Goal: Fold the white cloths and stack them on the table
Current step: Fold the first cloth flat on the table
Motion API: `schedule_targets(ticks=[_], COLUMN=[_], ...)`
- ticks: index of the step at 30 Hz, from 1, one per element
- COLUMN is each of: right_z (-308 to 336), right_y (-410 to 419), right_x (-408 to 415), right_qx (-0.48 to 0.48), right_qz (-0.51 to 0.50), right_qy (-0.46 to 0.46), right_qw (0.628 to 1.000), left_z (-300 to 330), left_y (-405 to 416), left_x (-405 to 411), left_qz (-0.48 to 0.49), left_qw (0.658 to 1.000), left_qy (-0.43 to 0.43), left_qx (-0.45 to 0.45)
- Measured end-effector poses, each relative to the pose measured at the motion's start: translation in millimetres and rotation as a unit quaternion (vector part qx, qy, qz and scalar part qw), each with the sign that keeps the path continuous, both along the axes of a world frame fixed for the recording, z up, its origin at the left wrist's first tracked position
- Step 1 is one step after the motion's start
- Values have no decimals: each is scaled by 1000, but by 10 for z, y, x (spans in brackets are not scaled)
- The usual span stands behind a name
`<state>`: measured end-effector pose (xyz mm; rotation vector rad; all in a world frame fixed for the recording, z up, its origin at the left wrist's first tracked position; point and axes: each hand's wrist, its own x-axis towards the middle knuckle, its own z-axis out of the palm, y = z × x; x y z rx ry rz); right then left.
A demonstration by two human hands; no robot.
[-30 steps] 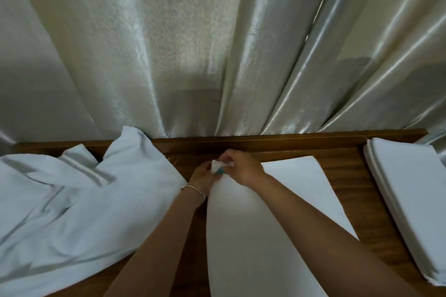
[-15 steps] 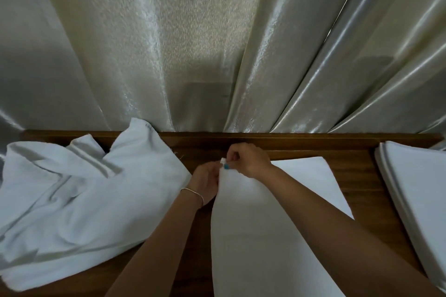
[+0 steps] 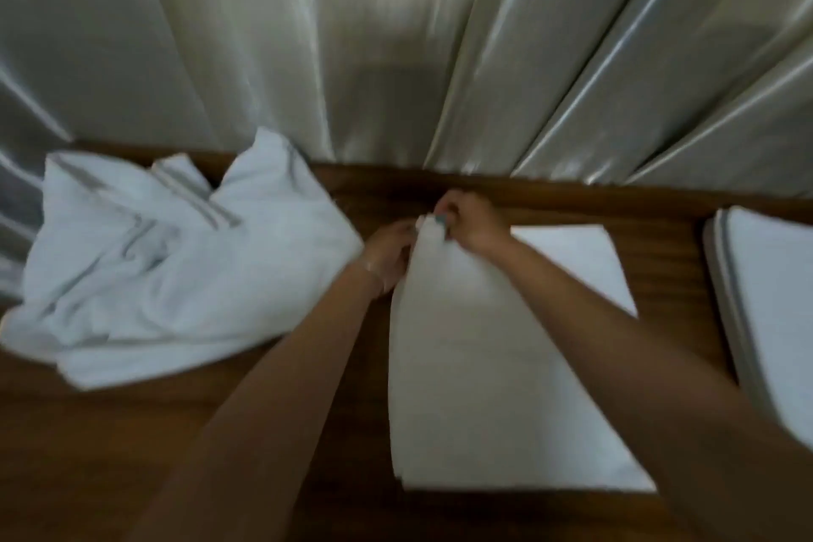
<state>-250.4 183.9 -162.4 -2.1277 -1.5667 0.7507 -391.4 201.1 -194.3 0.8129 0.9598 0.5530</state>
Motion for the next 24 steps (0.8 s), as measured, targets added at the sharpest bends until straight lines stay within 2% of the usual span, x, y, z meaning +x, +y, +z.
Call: schedule_targets(ticks=[3, 9, 15, 18, 20, 24], right_z=[-32, -144, -111, -82, -63, -10], right_y=[-14, 9, 5, -19, -34, -84], right_x=[-60, -106, -97, -81, -59, 134], right_qx=[-4, -13, 2, 10, 7, -49], right_qz=[-5, -14, 2, 16, 34, 46], right_qy=[18, 59, 24, -4, 0, 38], right_qw=[1000, 998, 1000, 1000, 999, 997], left_z=[28, -22, -19, -16, -18, 23], left_y=[-45, -102, -116, -118, -123, -155], left_x=[-54, -55, -43, -23, 8, 83], left_qz=[7, 41, 50, 63, 66, 39], left_qw=[999, 999, 998, 995, 980, 945], left_qy=[26, -9, -28, 58, 144, 241], left_qx=[-20, -20, -18, 52, 122, 217])
